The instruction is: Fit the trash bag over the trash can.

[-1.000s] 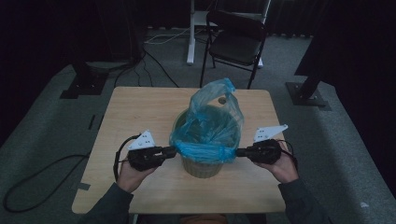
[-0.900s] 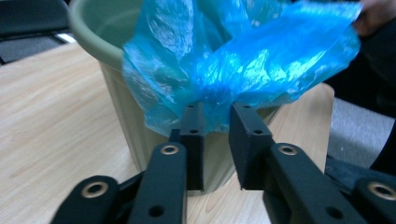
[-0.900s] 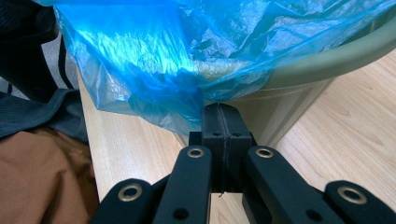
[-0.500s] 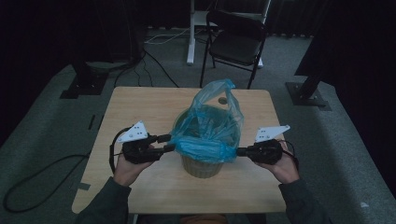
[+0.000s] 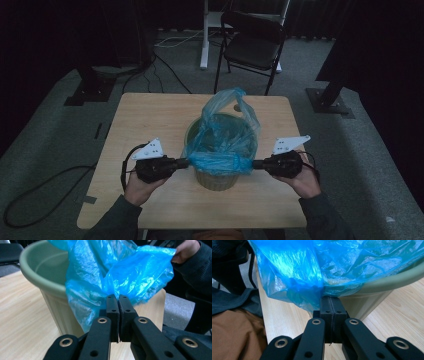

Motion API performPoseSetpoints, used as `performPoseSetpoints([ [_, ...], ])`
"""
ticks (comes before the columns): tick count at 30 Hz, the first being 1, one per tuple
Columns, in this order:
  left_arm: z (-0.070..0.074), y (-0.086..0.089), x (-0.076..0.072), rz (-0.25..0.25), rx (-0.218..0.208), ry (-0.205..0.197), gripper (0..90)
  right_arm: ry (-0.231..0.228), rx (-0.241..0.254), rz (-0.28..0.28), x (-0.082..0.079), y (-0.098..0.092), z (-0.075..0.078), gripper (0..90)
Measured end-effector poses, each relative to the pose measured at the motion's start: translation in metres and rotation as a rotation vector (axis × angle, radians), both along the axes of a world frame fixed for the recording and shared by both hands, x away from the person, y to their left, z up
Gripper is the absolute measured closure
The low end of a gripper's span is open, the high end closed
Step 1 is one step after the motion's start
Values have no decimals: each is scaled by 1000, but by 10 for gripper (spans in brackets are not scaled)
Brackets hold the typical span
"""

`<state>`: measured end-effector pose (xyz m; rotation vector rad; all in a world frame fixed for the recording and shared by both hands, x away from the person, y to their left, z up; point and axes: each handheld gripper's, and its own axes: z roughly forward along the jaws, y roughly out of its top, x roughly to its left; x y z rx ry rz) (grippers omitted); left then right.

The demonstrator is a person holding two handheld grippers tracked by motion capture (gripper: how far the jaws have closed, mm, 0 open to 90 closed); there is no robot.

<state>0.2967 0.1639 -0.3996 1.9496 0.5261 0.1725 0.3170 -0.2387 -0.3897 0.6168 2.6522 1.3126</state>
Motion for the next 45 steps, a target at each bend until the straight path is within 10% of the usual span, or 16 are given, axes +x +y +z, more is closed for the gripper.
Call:
performPoseSetpoints([
  [19, -24, -6, 9, 43, 116, 33, 896, 21, 8, 79, -5, 12, -2, 900],
  [28, -26, -12, 3, -7, 116, 27, 888, 73, -53, 50, 6, 13, -18, 900],
  [45, -36, 10, 15, 95, 83, 81, 830, 72, -61, 12, 6, 6, -18, 900],
])
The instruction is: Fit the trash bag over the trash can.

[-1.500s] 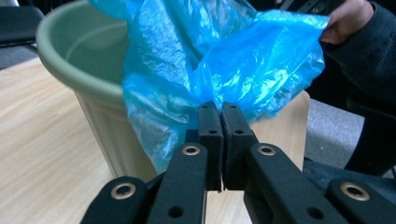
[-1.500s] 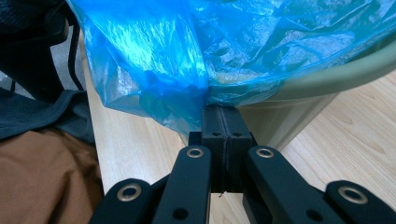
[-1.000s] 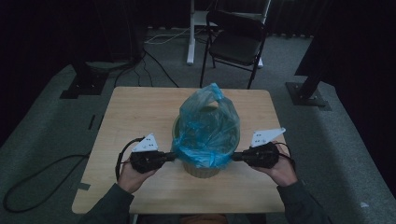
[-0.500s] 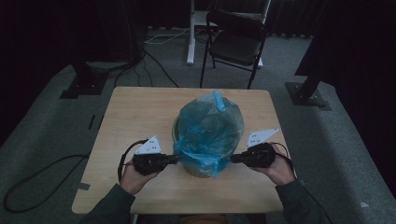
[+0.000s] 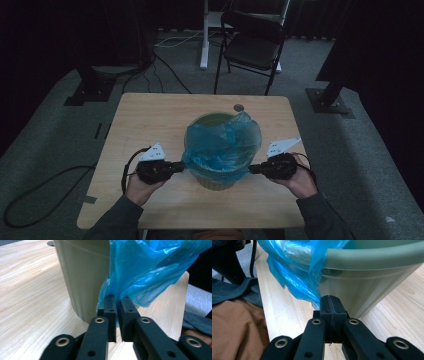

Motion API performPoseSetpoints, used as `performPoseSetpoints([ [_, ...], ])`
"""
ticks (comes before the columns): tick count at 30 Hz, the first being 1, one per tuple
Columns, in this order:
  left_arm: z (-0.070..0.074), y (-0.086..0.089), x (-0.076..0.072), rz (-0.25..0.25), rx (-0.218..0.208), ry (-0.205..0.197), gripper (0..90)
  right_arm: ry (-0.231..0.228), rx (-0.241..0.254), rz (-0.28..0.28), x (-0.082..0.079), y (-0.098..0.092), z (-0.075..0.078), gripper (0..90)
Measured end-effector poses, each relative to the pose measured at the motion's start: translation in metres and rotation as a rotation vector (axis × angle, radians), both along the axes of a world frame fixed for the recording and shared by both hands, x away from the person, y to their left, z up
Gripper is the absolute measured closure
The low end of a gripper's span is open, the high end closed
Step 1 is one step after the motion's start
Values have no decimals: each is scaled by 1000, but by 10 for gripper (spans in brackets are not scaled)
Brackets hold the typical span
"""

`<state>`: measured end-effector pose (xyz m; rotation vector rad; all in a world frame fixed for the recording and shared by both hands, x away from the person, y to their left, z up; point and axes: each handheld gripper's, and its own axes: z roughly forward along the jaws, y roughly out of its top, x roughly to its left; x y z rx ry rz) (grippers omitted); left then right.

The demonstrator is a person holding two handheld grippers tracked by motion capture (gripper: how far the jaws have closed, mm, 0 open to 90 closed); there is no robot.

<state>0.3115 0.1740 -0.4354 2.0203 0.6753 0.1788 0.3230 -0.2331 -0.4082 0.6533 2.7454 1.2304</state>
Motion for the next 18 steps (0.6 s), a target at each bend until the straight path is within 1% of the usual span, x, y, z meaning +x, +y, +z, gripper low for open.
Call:
performPoseSetpoints([
  [3, 3, 8, 0, 14, -46, 4, 781, -10, 8, -9, 0, -4, 3, 900],
  [5, 5, 10, -1, 21, -49, -1, 748, -16, 16, -13, 0, -5, 5, 900],
  [6, 6, 11, -1, 14, -60, 3, 725, -17, 16, -14, 0, -6, 6, 900],
  [8, 8, 12, -3, 14, -49, -13, 694, -27, 13, -19, -1, -6, 8, 899],
  [9, 9, 12, -3, 7, -58, -17, 670, -30, 16, -21, -1, -7, 8, 886],
  [10, 10, 13, -4, 0, -71, -21, 646, -35, 18, -28, -2, -8, 9, 853],
  [14, 16, 16, -9, -13, -94, -43, 578, -51, 39, -47, -3, -13, 12, 714],
  [18, 22, 17, -12, -34, -118, -58, 534, -66, 54, -49, -5, -17, 17, 672],
])
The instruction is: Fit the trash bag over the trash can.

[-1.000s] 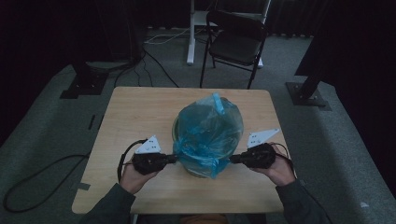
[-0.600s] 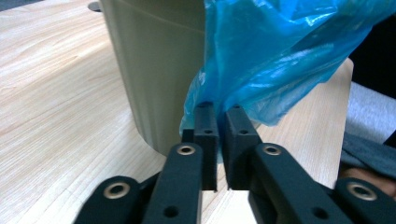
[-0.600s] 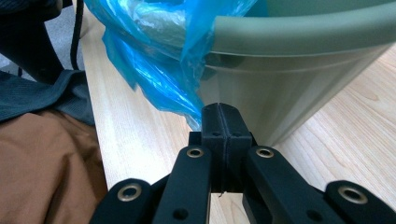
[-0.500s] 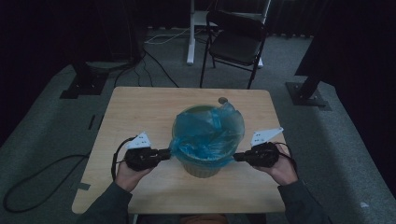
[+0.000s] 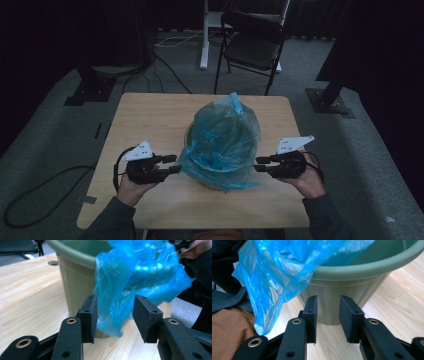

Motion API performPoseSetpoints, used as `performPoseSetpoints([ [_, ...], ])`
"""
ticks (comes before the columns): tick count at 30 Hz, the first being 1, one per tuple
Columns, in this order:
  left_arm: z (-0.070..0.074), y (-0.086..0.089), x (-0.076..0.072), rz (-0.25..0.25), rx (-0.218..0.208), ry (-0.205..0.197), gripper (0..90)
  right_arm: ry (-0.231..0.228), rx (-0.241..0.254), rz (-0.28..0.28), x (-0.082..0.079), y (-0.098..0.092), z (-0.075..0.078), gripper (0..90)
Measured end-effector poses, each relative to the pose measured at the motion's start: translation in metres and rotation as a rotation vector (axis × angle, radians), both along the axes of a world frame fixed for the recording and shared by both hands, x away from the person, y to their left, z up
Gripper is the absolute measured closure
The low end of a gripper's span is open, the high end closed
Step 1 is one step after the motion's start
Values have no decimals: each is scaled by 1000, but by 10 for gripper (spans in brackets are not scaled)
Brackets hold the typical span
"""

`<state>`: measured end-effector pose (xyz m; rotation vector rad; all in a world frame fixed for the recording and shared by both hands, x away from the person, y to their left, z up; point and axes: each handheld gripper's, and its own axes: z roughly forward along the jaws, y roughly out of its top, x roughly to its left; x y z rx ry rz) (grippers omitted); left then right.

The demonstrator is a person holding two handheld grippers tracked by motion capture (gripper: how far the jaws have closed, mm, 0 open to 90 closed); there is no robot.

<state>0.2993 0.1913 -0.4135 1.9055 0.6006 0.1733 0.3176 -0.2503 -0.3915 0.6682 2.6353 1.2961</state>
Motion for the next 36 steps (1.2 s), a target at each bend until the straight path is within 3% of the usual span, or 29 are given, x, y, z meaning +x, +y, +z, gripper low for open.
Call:
performPoseSetpoints([
  [11, 14, -3, 0, -3, -16, -42, 502, -35, 62, -25, -4, -8, 18, 601],
  [17, 24, -12, 7, -7, -28, -62, 500, -31, 104, -46, -1, -2, 26, 524],
  [24, 30, -24, 14, -9, -20, -65, 504, -23, 123, -56, 4, 6, 30, 515],
  [28, 29, -28, 17, 3, -13, -58, 581, -22, 132, -76, 7, 10, 31, 616],
  [31, 29, -28, 19, 21, -7, -64, 704, -27, 139, -88, 10, 9, 32, 726],
  [36, 28, -22, 20, 60, -2, -71, 825, -47, 111, -92, 10, 6, 31, 861],
])
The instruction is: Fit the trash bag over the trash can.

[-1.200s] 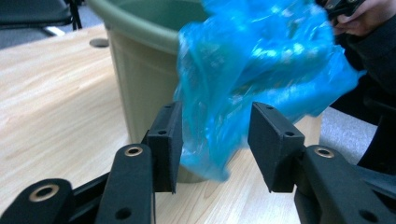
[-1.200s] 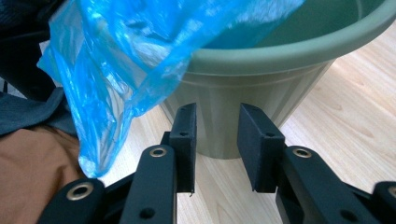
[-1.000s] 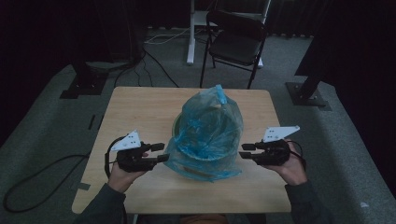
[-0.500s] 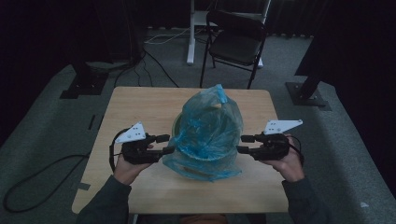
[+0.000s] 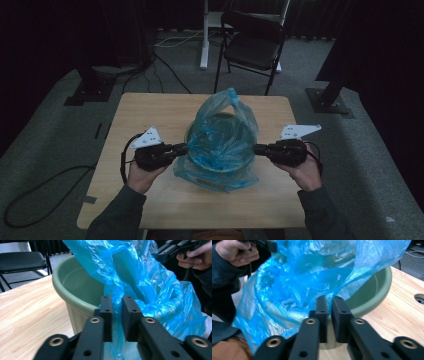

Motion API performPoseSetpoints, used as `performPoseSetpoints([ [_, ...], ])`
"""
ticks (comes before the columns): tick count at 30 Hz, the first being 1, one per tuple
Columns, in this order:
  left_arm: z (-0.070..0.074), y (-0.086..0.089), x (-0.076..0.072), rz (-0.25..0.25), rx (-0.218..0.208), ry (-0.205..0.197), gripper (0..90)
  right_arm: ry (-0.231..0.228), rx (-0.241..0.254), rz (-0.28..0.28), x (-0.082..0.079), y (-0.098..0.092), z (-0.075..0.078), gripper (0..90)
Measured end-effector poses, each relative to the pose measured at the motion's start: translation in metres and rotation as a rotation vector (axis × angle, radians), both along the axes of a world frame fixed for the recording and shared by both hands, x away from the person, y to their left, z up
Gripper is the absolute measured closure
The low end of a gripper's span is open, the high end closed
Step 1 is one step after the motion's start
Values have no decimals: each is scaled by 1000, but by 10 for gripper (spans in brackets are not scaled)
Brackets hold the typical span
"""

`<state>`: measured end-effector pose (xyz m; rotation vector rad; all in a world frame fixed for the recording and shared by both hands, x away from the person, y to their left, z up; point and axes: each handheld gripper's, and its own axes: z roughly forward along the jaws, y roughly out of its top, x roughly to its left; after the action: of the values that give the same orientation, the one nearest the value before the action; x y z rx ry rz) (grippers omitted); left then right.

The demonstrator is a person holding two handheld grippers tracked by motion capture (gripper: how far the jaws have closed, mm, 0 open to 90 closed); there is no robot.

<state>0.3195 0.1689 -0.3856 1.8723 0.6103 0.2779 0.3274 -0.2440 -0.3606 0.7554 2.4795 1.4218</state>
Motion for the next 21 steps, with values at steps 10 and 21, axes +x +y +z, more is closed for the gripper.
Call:
performPoseSetpoints([
  [10, -10, 8, 9, 67, 33, 17, 848, -1, -27, -68, 5, -12, -8, 892],
  [21, -17, 10, 26, 111, 37, 33, 847, 16, -34, -118, 20, -16, -18, 894],
])
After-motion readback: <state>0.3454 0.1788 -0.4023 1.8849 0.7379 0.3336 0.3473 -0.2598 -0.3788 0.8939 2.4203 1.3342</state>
